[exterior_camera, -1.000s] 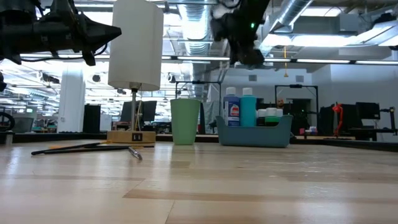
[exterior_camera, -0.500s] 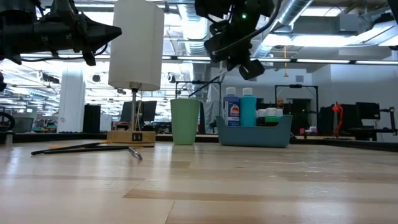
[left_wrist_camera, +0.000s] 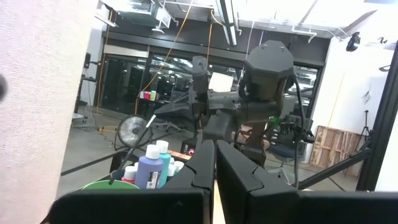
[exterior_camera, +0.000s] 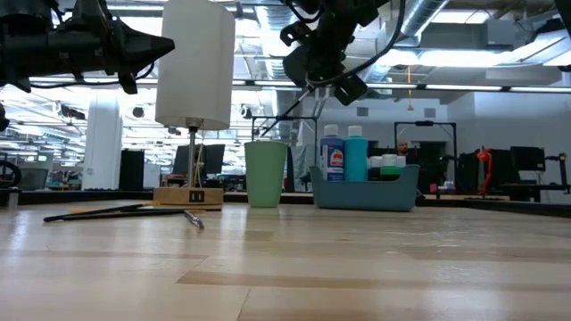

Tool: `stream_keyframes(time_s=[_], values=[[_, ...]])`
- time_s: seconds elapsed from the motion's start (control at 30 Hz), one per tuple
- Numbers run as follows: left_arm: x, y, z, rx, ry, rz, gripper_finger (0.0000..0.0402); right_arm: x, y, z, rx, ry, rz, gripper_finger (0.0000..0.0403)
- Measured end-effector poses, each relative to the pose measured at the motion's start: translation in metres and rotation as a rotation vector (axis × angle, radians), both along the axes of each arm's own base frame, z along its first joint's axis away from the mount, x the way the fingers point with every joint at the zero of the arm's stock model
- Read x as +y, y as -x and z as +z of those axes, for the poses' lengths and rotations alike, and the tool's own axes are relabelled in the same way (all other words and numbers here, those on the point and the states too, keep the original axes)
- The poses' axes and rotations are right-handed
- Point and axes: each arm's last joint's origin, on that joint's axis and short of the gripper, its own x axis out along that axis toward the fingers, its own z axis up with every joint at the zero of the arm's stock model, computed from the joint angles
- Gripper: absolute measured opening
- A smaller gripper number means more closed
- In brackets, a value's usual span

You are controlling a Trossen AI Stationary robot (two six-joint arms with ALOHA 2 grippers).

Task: Pick & Place Paint Supplies
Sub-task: Put the right silver paint brush into the green cup

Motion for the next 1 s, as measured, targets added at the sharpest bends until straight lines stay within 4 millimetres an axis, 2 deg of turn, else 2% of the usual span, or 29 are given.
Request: stream_keyframes(time_s=[0.37, 1.0], values=[[0.000, 0.000, 0.000, 0.000, 0.000, -0.001, 0.0002, 0.000, 0.000, 0.000, 0.161, 0.025, 0.056, 0.0000], [0.000, 0.000, 0.000, 0.000, 0.000, -0.001, 0.0002, -0.016, -0.002, 0.000, 0.205, -0.013, 0.121, 0.0000]])
